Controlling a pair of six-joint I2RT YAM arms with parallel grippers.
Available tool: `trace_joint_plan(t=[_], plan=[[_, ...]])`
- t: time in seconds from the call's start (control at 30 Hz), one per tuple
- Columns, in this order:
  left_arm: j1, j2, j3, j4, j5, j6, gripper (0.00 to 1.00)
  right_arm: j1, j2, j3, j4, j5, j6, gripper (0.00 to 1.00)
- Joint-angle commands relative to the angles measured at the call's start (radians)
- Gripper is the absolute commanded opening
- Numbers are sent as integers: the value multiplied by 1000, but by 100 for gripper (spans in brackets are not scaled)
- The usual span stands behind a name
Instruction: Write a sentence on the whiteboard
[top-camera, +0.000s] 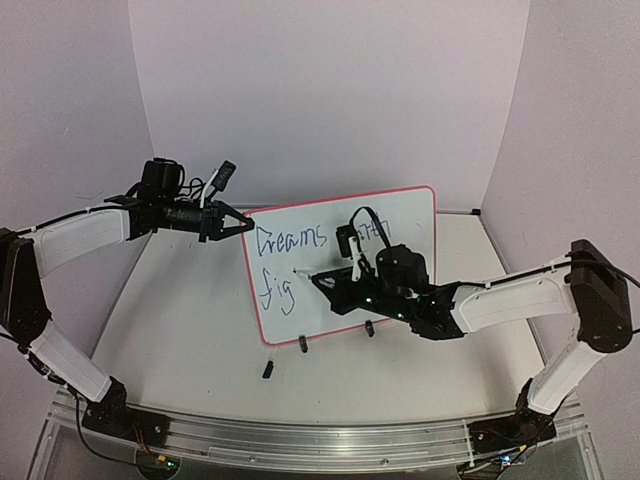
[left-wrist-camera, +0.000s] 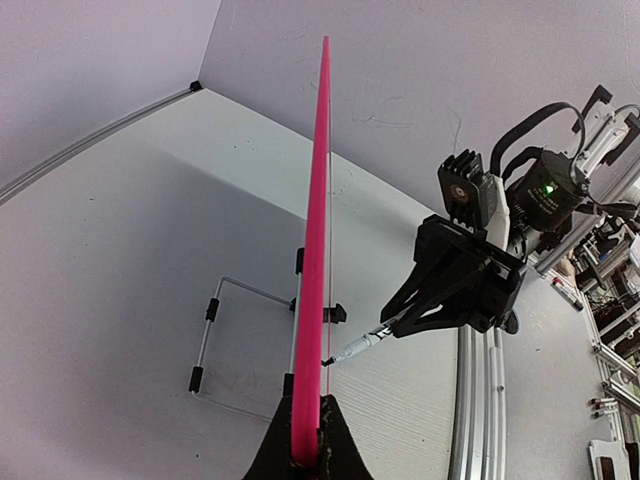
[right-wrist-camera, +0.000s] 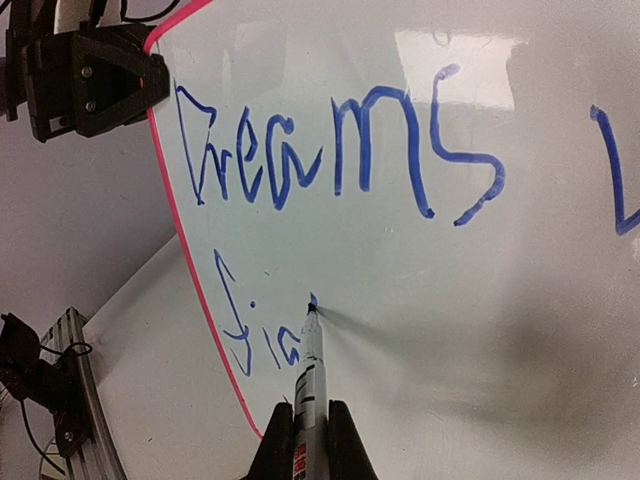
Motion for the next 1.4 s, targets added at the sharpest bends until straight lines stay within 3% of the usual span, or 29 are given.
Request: trace_joint_plan(t=[0.0,0.43,1.37], plan=[[-29,31,-14,-111,-43,109,0,-3,4,-6,-8,-6,14,0],[-29,33,-13,-112,-43,108,0,-2,35,-56,-11,-55,66,0],[-31,31,-13,-111,-42,108,0,-2,-59,-76,2,63,39,0]])
